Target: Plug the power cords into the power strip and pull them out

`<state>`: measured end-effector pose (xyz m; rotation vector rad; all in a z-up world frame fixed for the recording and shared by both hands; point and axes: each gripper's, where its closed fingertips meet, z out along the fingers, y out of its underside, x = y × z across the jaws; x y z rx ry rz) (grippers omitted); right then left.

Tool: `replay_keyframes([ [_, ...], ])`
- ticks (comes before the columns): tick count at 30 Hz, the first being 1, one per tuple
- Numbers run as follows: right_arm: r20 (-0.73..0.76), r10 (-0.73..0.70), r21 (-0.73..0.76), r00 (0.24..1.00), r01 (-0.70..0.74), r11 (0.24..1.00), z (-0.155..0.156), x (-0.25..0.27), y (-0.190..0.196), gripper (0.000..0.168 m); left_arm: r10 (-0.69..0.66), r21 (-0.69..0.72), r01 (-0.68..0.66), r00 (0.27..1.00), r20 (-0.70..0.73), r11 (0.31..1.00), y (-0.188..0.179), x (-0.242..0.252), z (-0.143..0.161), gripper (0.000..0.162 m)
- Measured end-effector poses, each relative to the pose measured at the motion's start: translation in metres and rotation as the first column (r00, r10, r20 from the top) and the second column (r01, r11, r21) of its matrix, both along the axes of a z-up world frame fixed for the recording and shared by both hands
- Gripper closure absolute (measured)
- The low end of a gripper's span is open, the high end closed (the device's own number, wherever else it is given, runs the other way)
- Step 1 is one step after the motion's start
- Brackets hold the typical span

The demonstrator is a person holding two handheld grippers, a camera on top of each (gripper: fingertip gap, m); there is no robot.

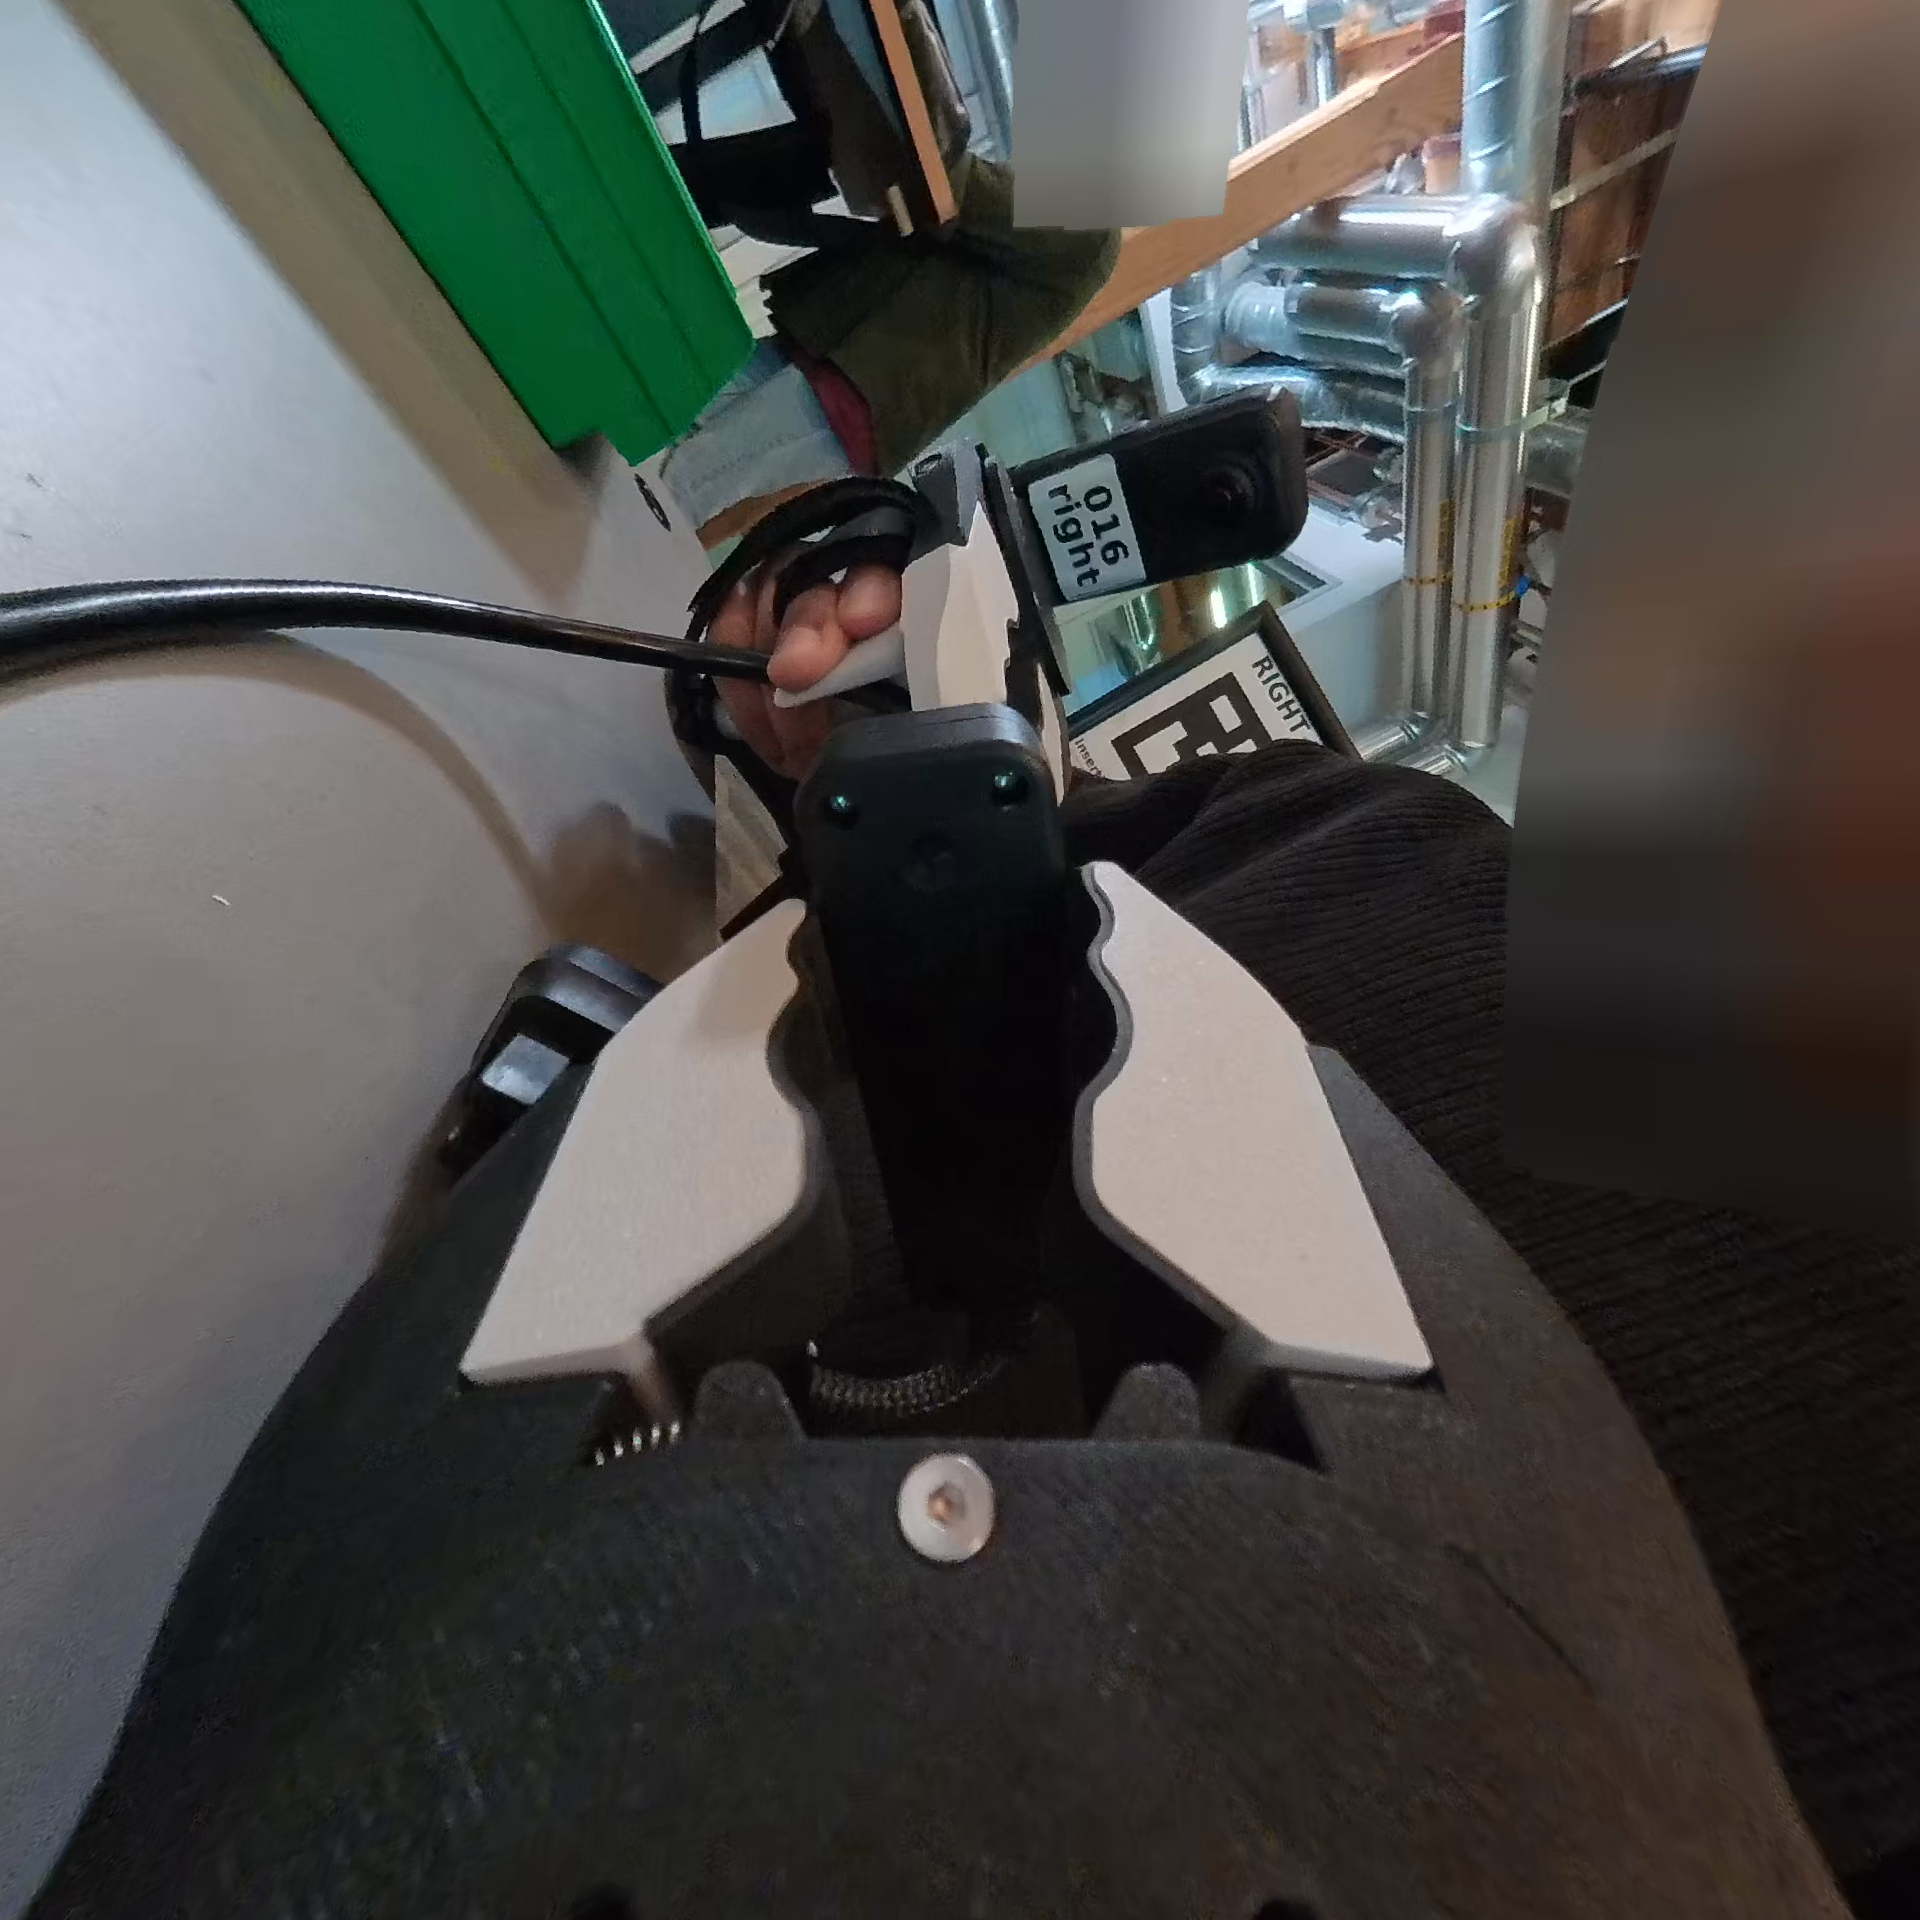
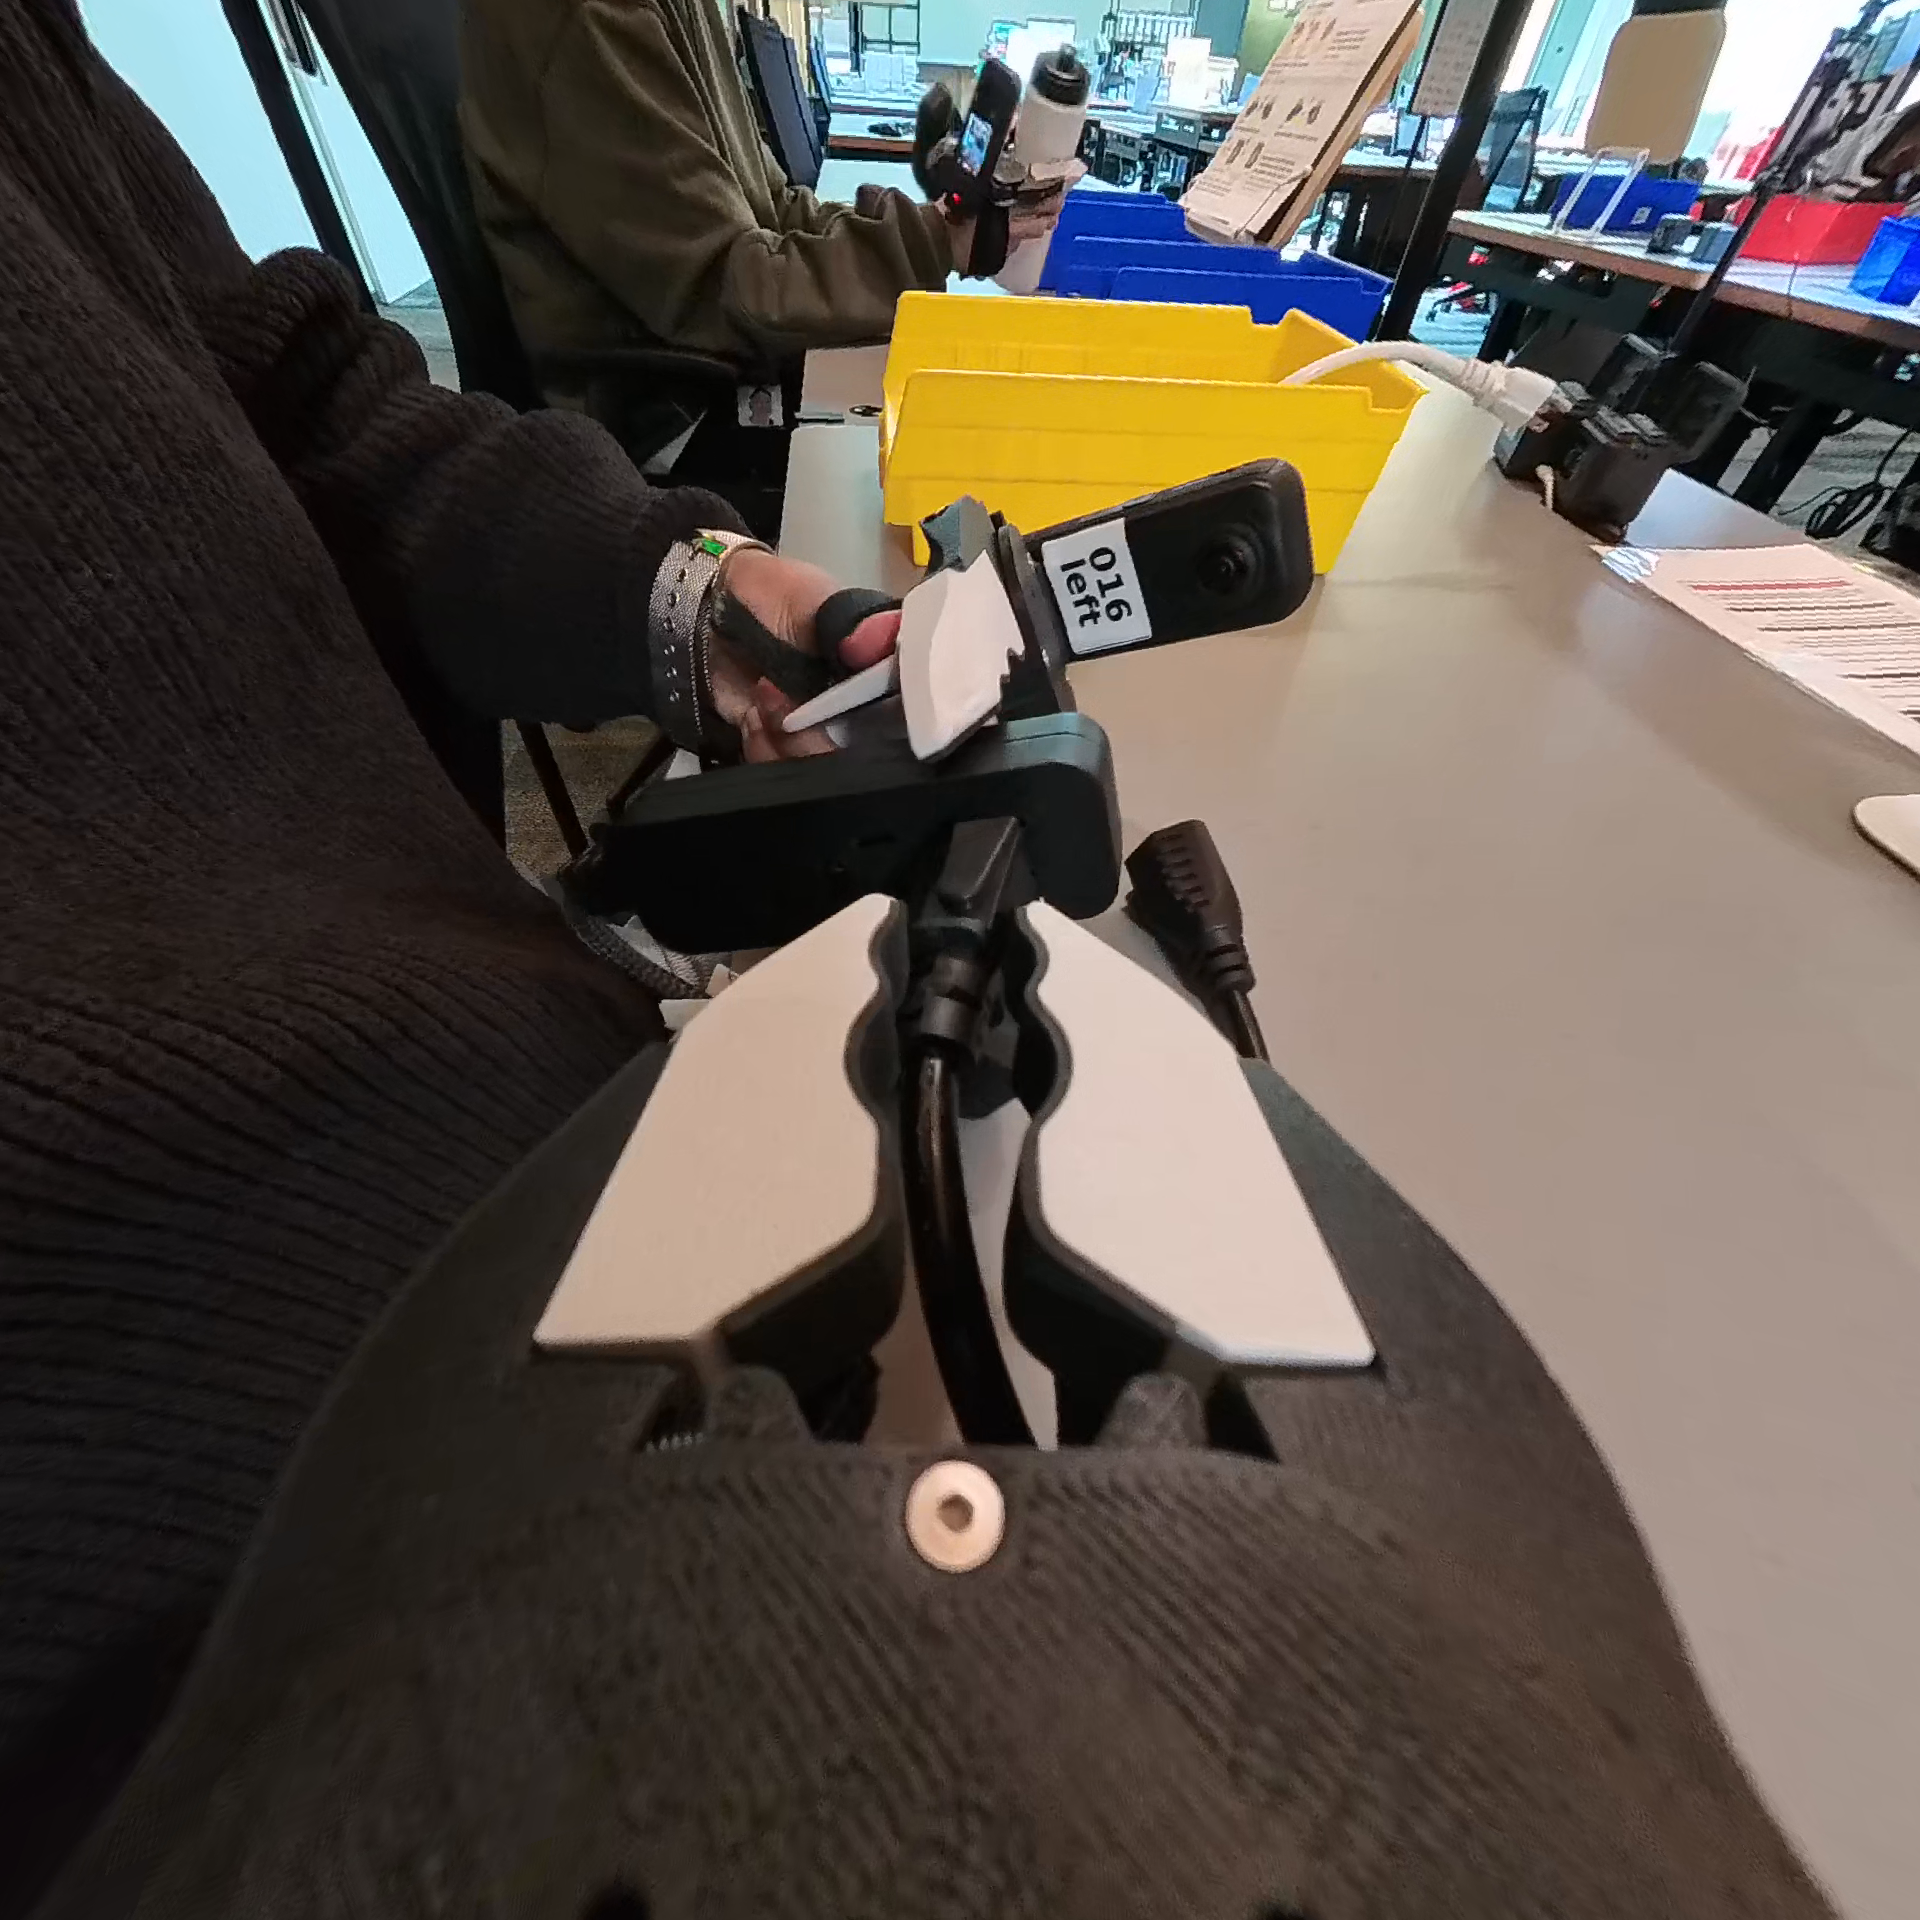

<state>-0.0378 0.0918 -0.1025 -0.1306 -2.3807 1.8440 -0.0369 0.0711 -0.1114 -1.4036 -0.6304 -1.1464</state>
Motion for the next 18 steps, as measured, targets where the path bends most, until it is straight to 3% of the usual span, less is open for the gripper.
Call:
replay_keyframes([
  [3,-0.008,-0.016,0.023,1.0,0.016,1.0,-0.004,-0.003,0.0,0.151,-0.022,-0.045,0.022,1.0,-0.017,0.999,0.003,0.005,-0.007,0.116],
  [6,0.007,0.039,0.038,0.999,-0.039,0.999,-0.006,0.006,-0.005,0.154,-0.135,-0.124,0.127,0.989,-0.06,0.984,0.016,0.028,-0.02,0.114],
  [11,0.019,-0.054,-0.006,0.998,0.055,0.998,0.006,-0.011,-0.003,0.154,-0.023,-0.052,0.022,0.999,-0.031,0.998,0.015,0.005,-0.006,0.115],
  [15,0.025,-0.144,-0.08,0.989,0.145,0.986,0.025,-0.027,0.008,0.124,0.069,-0.014,-0.07,0.995,-0.079,0.997,0.006,-0.009,0.005,0.116],
  [18,0.113,-0.186,-0.177,0.976,0.204,0.963,0.038,-0.038,0.025,0.116,0.162,0.025,-0.16,0.984,-0.075,0.987,-0.007,-0.024,0.011,0.116],
])
